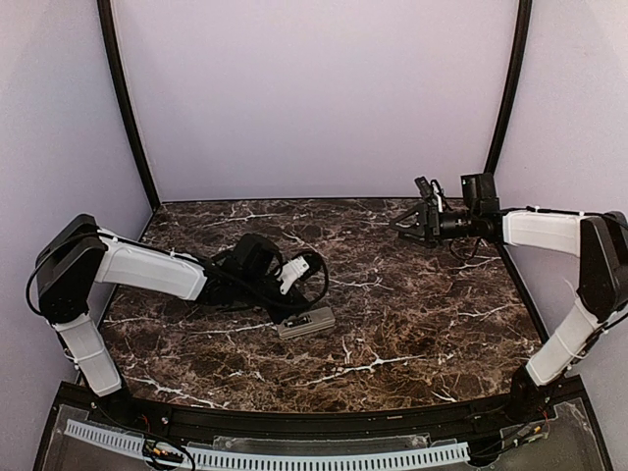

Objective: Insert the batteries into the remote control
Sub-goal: Load the battery into the battery compartment.

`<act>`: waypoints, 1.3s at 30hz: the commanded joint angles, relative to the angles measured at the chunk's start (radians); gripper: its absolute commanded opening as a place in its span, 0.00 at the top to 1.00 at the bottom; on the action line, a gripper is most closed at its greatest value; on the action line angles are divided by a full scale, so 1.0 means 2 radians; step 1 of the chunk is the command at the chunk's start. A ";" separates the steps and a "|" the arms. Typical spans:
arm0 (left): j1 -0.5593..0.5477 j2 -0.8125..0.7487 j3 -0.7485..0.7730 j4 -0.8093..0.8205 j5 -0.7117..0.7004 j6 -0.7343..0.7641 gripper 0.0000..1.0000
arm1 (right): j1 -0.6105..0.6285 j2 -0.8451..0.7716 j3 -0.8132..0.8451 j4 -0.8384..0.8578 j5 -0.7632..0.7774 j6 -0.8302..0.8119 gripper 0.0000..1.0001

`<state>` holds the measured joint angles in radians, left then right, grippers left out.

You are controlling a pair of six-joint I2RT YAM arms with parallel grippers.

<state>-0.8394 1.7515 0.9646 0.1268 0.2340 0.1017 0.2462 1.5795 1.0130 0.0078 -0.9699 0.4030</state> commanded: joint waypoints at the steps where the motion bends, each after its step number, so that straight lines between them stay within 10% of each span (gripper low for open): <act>1: 0.003 -0.020 -0.017 0.006 0.014 -0.009 1.00 | 0.004 0.008 -0.001 0.016 -0.012 0.004 0.01; 39: 0.002 0.015 -0.032 0.017 0.024 -0.005 0.98 | 0.005 0.019 -0.001 0.046 -0.047 0.027 0.01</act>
<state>-0.8394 1.7744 0.9173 0.1616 0.2939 0.0750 0.2489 1.6123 1.0130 0.0723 -1.0451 0.4511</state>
